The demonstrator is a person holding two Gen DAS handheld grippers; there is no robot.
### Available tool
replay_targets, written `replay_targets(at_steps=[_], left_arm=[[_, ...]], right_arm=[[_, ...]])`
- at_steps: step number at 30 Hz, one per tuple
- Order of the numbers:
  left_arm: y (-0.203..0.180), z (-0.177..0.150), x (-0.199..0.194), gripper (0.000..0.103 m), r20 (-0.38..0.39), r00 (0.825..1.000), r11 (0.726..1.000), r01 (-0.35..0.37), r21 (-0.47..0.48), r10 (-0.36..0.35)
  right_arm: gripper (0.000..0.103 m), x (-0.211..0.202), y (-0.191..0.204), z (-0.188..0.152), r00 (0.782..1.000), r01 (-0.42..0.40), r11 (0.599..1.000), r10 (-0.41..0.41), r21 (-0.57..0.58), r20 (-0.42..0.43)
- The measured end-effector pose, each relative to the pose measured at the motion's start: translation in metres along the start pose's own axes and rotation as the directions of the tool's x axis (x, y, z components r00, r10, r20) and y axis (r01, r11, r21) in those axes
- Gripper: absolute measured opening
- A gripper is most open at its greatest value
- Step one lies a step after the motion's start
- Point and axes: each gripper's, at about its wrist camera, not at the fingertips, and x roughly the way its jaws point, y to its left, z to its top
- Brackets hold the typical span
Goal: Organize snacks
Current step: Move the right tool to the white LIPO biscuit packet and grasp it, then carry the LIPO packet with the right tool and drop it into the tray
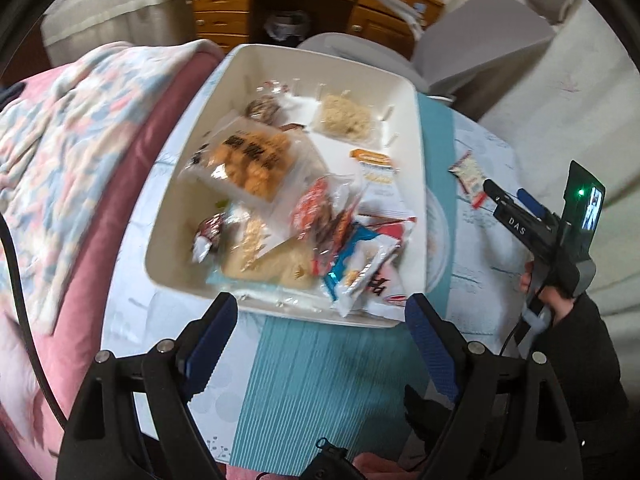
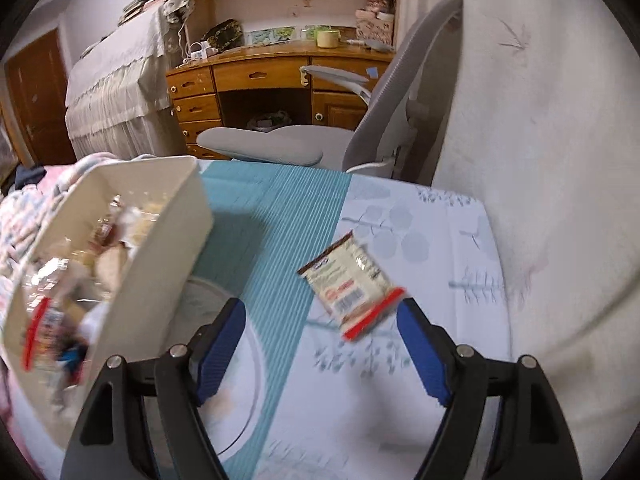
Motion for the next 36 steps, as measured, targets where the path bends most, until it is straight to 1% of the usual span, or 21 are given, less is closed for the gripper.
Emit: replay_targets(at_steps=[1, 2, 5, 6, 9, 12, 14, 16, 18, 21, 25, 26, 27, 28, 29, 31, 32, 36], left_arm=[[0.0, 0.0, 0.001, 0.085, -0.001, 1.0, 1.0, -0.015, -0.005, 0.015], [0.0, -0.001, 0.003, 0.085, -0.005, 0.999, 0.999, -0.046, -0.008, 0.046], [0.001, -0.001, 0.01, 0.085, -0.011, 0.995, 0.995, -0.097, -0.018, 0.097], [0.001, 0.0, 0.012, 0.085, -0.012, 0.995, 0.994, -0.103, -0.023, 0.102], [0.003, 0.002, 0.015, 0.085, -0.01, 0.996, 0.996, -0.085, -0.04, 0.085], [0.005, 0.003, 0.017, 0.085, -0.018, 0.996, 0.995, -0.085, -0.05, 0.085], [0.007, 0.004, 0.017, 0.085, -0.026, 0.995, 0.994, -0.101, -0.051, 0.1], [0.01, 0.006, 0.014, 0.085, -0.015, 0.992, 0.991, -0.124, -0.057, 0.123], [0.013, 0.008, 0.011, 0.085, -0.005, 0.99, 0.987, -0.143, -0.066, 0.143], [0.019, 0.01, 0.008, 0.085, 0.005, 0.987, 0.983, -0.16, -0.089, 0.161], [0.024, 0.008, 0.011, 0.085, -0.01, 0.986, 0.98, -0.166, -0.109, 0.166], [0.024, 0.007, 0.011, 0.085, -0.014, 0.986, 0.98, -0.165, -0.11, 0.165], [0.024, 0.007, 0.011, 0.085, -0.017, 0.986, 0.98, -0.165, -0.109, 0.165], [0.024, 0.007, 0.011, 0.085, -0.016, 0.986, 0.98, -0.165, -0.108, 0.164], [0.023, 0.007, 0.011, 0.085, -0.015, 0.987, 0.981, -0.164, -0.103, 0.163], [0.022, 0.007, 0.01, 0.085, -0.011, 0.987, 0.982, -0.162, -0.098, 0.162], [0.022, 0.007, 0.009, 0.085, -0.01, 0.987, 0.982, -0.16, -0.096, 0.16], [0.022, 0.006, 0.005, 0.085, -0.013, 0.986, 0.982, -0.165, -0.089, 0.164]], right_arm=[[0.079, 0.006, -0.001, 0.001, 1.0, 0.005, 1.0, -0.005, -0.007, -0.001], [0.079, 0.013, -0.003, 0.002, 1.0, 0.008, 1.0, -0.007, -0.015, 0.002], [0.079, 0.034, -0.008, 0.003, 1.0, 0.027, 0.999, -0.026, -0.042, 0.012], [0.079, 0.039, -0.009, 0.003, 0.999, 0.032, 0.998, -0.031, -0.05, 0.01], [0.079, 0.056, -0.014, 0.001, 0.999, 0.04, 0.997, -0.04, -0.067, 0.001], [0.079, 0.075, -0.018, -0.003, 0.999, 0.026, 0.997, -0.029, -0.069, -0.046], [0.079, 0.081, -0.015, -0.005, 0.998, 0.026, 0.996, -0.03, -0.085, -0.047], [0.079, 0.085, -0.013, -0.007, 0.999, 0.033, 0.995, -0.037, -0.098, -0.04], [0.079, 0.089, -0.013, -0.005, 0.999, 0.004, 0.997, -0.006, -0.078, -0.033], [0.079, 0.097, -0.014, 0.001, 0.999, -0.029, 0.999, 0.027, -0.041, -0.046], [0.079, 0.102, -0.014, 0.007, 0.997, -0.048, 0.998, 0.046, -0.034, -0.061], [0.078, 0.103, -0.015, 0.008, 0.997, -0.047, 0.998, 0.045, -0.032, -0.063], [0.071, 0.102, -0.014, 0.009, 0.997, -0.047, 0.998, 0.044, -0.033, -0.06], [0.067, 0.102, -0.014, 0.01, 0.997, -0.047, 0.998, 0.045, -0.033, -0.058], [0.066, 0.102, -0.014, 0.01, 0.997, -0.046, 0.998, 0.045, -0.029, -0.063], [0.058, 0.101, -0.015, 0.01, 0.997, -0.043, 0.999, 0.041, -0.026, -0.067], [0.05, 0.099, -0.016, 0.01, 0.997, -0.042, 0.999, 0.04, -0.023, -0.068], [0.043, 0.097, -0.019, 0.009, 0.994, -0.047, 0.999, 0.048, 0.006, -0.099]])
